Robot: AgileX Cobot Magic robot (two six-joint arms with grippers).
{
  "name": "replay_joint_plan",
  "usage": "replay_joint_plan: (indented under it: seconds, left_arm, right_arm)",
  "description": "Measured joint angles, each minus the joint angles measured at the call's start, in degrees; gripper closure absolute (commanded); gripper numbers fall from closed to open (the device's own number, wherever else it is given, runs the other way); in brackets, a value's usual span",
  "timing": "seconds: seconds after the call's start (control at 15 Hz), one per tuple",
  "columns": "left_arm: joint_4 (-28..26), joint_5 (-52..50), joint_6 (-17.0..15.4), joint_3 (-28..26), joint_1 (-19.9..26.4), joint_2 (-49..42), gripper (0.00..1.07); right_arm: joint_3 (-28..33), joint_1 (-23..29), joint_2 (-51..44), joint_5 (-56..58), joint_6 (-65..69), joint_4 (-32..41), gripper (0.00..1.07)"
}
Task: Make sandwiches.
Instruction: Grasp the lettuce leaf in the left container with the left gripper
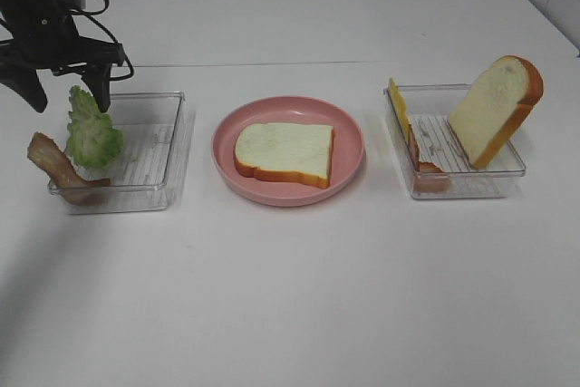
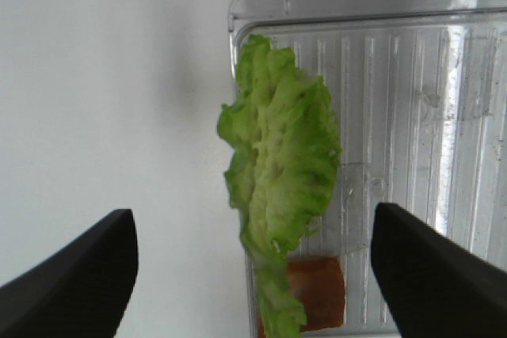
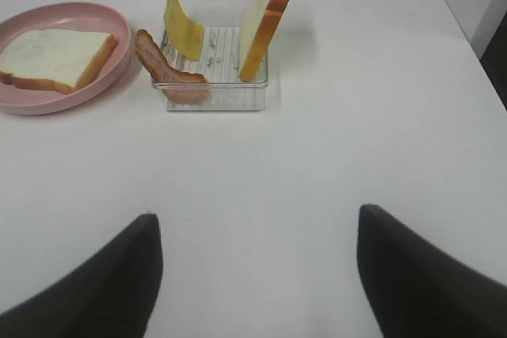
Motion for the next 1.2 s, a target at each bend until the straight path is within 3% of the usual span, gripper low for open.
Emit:
replay_joint_plan:
  seconds: [0.4,0.8,0.93,1.2]
  left_arm:
    - [0.5,0.0,-0.1,0.0,0.0,1.0,0.32]
    - [1.5,0.0,-0.1,0.0,0.0,2.2,0.5]
    - [1.5,0.0,-0.1,0.0,0.0,2.2,0.64]
    - [1.5,0.0,-0.1,0.0,0.0,2.2,0.73]
  right_arm:
    - [0.0,0.0,0.0,0.0,0.0,0.0,0.41]
    - [0.0,0.0,0.0,0.0,0.0,0.0,0.41]
    - [0.0,0.0,0.0,0.0,0.0,0.0,0.41]
    - [0.0,0.0,0.0,0.0,0.0,0.0,0.41]
